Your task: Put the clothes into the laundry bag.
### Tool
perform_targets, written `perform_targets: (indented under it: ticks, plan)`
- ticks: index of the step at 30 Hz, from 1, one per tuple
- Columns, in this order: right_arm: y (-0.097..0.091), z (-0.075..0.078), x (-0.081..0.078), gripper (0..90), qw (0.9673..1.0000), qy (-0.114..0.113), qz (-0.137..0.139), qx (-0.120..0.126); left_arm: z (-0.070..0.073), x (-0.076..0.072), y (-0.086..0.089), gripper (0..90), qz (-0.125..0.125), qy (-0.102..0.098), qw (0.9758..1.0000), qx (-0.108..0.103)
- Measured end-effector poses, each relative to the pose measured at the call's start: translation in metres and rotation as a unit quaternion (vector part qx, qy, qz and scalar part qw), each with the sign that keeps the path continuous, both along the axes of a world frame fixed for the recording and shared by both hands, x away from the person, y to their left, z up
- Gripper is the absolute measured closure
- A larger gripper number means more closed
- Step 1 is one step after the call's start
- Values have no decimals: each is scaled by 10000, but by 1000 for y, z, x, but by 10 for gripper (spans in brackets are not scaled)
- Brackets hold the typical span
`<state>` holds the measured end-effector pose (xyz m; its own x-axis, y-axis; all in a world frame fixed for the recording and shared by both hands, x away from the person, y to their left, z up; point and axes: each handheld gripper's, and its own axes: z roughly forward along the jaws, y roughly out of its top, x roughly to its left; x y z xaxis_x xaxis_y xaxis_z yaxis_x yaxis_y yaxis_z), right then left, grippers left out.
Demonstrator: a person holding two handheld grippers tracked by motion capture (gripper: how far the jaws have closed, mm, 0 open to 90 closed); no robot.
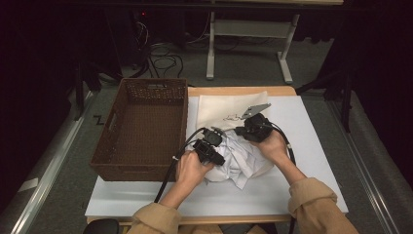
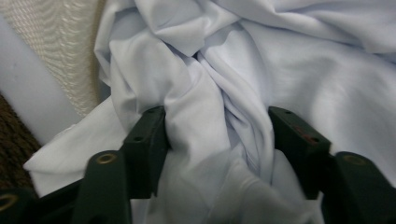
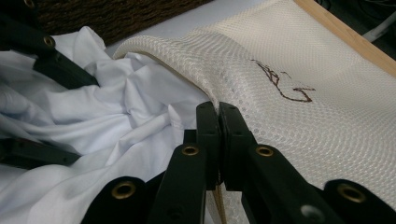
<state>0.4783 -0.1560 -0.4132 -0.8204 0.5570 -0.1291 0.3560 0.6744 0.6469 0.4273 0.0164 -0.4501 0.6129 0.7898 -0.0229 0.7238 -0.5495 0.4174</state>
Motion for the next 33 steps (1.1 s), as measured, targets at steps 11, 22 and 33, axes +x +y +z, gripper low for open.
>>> perform_targets:
  ticks: [11,22,33]
  plan:
    - [-1,0,0,887,10000,30,0,42,1,-1,-2,805,-129,-162,9989,-429]
    - [5,4,-7,888,9997,41,143,171,9,15,-2,812,220,-388,9914,-1232]
    - [5,6,-10,888,9996,9,276,113,8,32,-7,727,451,-677,9923,-938]
